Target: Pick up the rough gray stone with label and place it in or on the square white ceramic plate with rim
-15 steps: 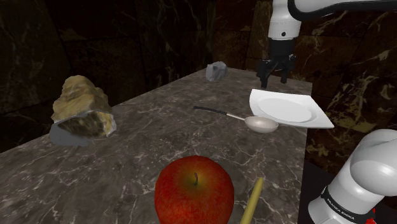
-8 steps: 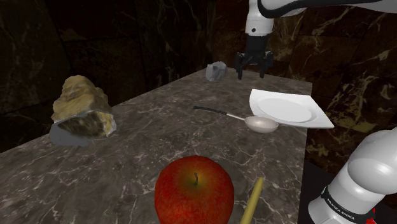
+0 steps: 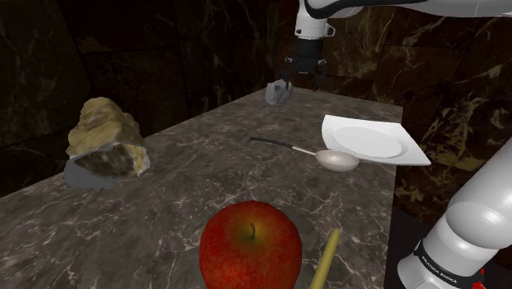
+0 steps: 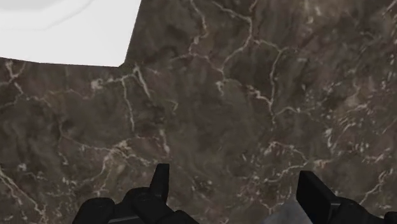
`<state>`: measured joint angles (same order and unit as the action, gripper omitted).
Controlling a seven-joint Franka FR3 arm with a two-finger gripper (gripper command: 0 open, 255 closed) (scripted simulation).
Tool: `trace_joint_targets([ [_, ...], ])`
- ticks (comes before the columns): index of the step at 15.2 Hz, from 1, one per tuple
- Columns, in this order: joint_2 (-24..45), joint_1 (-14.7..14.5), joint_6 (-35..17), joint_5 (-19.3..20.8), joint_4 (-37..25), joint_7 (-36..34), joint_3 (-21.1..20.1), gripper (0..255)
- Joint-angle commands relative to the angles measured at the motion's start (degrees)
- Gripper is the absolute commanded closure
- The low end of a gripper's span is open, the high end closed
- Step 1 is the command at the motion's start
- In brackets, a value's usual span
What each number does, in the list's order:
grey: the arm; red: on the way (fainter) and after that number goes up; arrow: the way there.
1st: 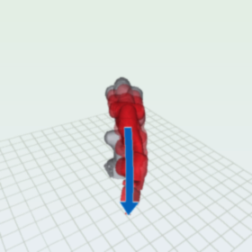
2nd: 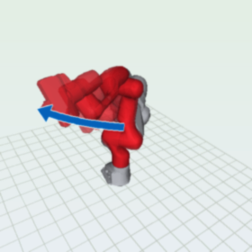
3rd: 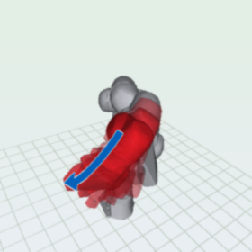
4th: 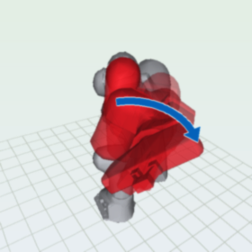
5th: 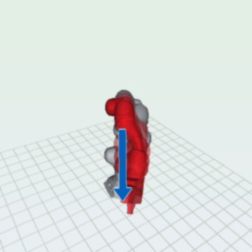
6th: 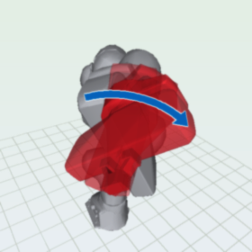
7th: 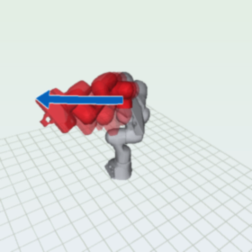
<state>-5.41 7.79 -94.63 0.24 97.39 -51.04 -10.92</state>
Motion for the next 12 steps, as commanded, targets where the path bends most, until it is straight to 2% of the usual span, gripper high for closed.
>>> trace_joint_targets([
  [1,4.41,0.57,-0.04,0.56,-5.24,-3.53,0.2,0],
  [9,21.17,1.2,3.33,2.49,-28.81,-16.07,2.13,0],
  [12,20.49,1.32,0.64,2.36,-25.45,-16.04,2.19,0],
])
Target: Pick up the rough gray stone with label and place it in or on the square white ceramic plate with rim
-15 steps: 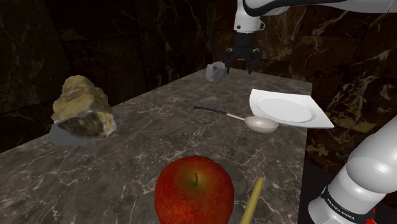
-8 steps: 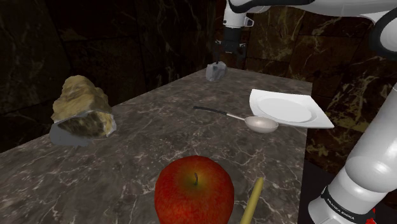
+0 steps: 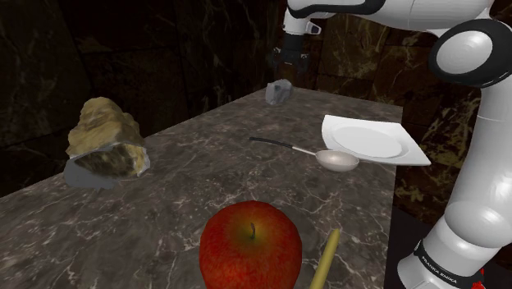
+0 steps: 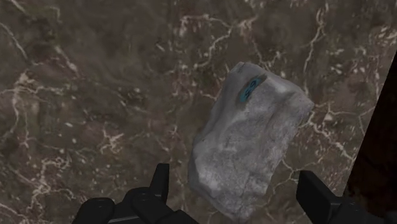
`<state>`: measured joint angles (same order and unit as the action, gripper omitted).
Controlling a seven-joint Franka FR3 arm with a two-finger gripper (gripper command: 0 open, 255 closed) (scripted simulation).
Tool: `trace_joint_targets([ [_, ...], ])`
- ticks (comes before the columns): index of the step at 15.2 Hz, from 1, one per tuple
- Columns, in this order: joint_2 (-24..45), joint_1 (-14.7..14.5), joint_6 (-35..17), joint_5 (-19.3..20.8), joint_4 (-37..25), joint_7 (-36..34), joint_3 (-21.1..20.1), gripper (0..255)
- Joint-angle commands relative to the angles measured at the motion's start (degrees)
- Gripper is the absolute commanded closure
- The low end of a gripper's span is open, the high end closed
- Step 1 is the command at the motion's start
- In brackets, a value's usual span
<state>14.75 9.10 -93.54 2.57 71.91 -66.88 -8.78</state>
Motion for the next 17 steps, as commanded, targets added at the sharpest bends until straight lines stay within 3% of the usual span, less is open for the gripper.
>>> trace_joint_targets([
  [1,0.16,0.06,-1.31,0.0,1.08,-0.19,0.07,0],
  [5,-0.27,0.18,-4.29,-0.07,4.48,-0.19,0.1,0],
  [13,-0.26,0.18,-4.28,-0.07,4.46,-0.18,0.1,0],
  [14,-0.26,0.18,-4.28,-0.07,4.46,-0.18,0.1,255],
  [17,-0.28,0.18,-4.26,-0.07,4.46,-0.19,0.1,255],
])
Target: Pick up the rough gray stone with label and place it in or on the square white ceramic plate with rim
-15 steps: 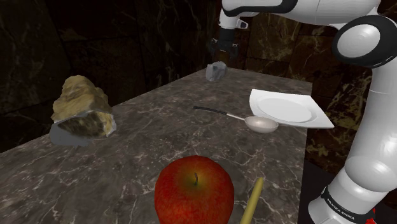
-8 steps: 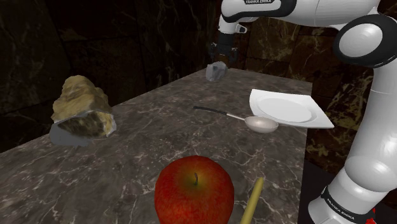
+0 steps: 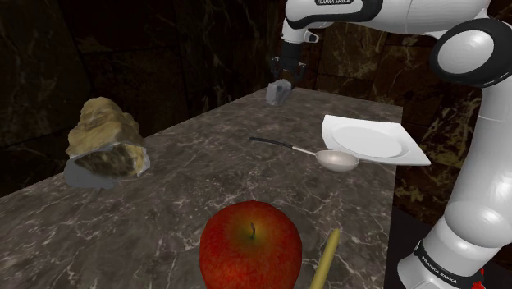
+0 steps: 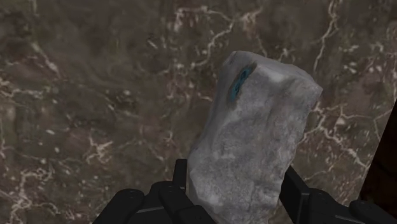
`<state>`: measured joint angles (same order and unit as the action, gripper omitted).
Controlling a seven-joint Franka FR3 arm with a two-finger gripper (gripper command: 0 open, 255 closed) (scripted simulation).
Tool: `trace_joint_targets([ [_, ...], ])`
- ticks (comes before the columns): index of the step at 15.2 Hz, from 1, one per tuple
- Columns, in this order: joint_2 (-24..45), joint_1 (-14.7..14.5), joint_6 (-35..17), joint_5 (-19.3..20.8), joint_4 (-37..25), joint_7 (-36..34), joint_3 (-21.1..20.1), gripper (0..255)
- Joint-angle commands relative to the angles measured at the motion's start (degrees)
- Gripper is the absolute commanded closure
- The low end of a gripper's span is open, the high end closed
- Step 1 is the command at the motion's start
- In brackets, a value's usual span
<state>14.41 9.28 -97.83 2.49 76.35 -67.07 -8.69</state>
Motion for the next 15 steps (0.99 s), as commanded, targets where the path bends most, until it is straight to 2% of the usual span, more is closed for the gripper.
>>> trace_joint_targets([
  [1,0.04,0.01,0.01,0.0,0.05,0.0,0.01,255],
  [6,0.07,0.0,-0.01,0.0,0.04,-0.01,0.0,255],
  [15,3.35,-0.61,8.65,0.55,-11.88,-0.11,-0.08,255],
])
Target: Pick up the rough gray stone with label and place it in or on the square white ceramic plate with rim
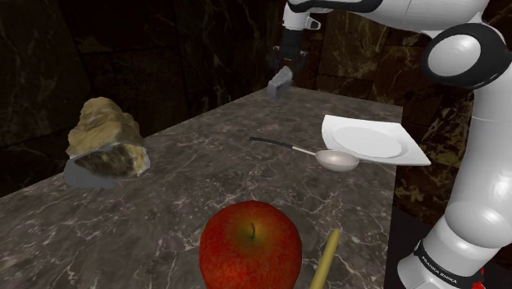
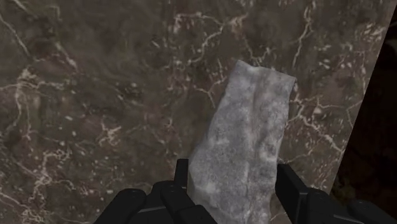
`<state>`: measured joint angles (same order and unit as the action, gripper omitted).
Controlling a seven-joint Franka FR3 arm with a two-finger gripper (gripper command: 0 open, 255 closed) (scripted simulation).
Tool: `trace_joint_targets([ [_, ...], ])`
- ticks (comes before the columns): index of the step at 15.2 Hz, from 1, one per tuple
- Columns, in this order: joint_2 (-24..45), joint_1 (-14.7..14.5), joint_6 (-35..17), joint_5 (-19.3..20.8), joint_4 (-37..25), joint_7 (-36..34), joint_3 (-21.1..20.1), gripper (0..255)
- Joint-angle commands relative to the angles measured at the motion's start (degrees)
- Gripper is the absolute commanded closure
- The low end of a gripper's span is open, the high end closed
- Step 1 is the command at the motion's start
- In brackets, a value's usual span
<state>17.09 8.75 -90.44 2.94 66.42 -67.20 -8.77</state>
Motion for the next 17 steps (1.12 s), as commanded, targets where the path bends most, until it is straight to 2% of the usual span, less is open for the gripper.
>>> trace_joint_targets([
  [1,1.21,-0.19,2.35,0.19,-3.57,0.01,0.0,255],
  [10,9.08,-1.83,13.95,1.53,-23.02,-0.04,0.07,255],
  [11,3.71,-0.94,10.85,0.74,-14.56,-0.11,-0.12,255],
  [13,-4.06,0.18,7.27,-0.48,-3.27,-0.03,-0.3,255],
  [17,-15.97,1.19,3.73,-2.47,12.05,0.45,-0.1,255],
])
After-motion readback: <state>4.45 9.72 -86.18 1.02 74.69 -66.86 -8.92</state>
